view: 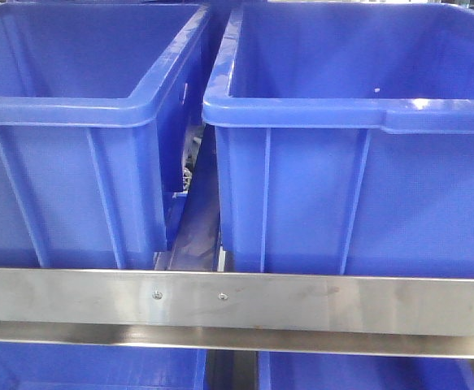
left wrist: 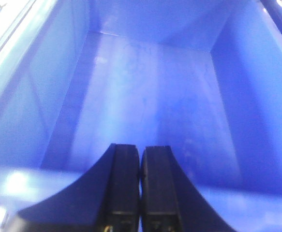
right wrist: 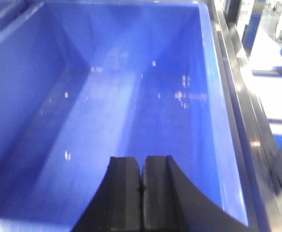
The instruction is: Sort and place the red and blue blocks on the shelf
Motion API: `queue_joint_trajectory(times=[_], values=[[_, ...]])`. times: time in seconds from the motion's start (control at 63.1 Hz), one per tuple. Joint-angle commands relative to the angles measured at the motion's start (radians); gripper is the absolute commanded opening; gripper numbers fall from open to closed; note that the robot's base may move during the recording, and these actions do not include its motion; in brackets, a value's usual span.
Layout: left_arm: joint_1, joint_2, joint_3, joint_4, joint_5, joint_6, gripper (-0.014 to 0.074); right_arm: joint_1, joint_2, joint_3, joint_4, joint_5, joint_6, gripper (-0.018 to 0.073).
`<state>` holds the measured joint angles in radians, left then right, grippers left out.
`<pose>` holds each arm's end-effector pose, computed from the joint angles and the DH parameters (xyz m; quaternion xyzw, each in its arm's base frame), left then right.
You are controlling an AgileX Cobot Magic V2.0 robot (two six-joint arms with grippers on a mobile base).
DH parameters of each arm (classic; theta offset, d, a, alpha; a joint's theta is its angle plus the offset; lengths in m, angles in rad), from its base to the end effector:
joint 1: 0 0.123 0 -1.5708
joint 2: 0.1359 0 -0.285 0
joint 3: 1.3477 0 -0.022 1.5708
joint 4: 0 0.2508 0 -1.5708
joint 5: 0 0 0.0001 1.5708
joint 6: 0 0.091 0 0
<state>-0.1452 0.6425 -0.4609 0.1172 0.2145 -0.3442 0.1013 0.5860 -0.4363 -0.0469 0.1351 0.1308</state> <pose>0.1344 -0.0174 0.2937 -0.0414 0.8060 -0.1002 0.5820 0.1264 0.0123 0.2997 -0.0046 0.7733 0.0563 0.6315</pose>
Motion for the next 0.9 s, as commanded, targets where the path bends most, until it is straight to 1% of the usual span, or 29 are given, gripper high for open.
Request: queue_joint_trajectory(times=[0.0, 0.887], values=[[-0.005, -0.028, -0.005, 0.003, -0.071, -0.004, 0.0141, 0.002, -0.019, -0.014, -0.011, -0.07, -0.002, 0.0057], [-0.005, -0.039, 0.013, 0.003, -0.075, -0.004, 0.0141, 0.002, -0.027, -0.008, -0.011, -0.072, -0.002, 0.0057]])
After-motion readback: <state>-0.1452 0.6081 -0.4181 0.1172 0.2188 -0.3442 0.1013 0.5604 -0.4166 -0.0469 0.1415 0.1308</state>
